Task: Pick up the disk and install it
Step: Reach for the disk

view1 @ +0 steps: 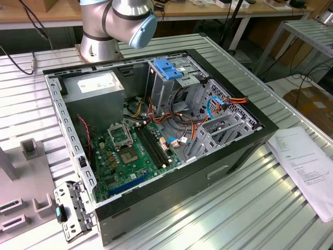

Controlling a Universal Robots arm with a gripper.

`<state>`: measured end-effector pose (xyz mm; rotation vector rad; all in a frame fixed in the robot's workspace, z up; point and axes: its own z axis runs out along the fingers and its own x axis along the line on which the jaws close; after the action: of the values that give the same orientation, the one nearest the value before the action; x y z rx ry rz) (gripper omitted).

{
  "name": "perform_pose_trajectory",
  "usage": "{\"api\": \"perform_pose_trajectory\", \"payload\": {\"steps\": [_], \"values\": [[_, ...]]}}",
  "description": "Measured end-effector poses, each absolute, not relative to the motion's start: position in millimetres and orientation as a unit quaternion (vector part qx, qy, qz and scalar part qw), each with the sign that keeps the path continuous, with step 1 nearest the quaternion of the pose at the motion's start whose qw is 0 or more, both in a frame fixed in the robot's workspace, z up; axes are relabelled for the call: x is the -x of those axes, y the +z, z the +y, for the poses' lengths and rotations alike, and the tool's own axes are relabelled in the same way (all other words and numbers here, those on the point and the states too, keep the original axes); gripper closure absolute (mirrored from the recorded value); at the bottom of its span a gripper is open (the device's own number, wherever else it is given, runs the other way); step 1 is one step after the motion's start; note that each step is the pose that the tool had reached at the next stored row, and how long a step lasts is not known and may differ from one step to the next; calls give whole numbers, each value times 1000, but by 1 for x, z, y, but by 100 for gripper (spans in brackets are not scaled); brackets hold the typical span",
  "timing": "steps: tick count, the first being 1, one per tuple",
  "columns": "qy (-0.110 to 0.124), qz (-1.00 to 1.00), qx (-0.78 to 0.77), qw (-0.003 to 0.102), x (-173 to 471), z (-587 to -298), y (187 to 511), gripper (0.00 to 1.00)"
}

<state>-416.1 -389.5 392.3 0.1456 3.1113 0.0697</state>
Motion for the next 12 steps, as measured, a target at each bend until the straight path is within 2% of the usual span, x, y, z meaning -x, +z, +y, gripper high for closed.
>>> {"api": "perform_pose_trajectory", "payload": {"steps": [12], "values": [[22, 999, -47, 13, 425, -389, 392, 89]]}}
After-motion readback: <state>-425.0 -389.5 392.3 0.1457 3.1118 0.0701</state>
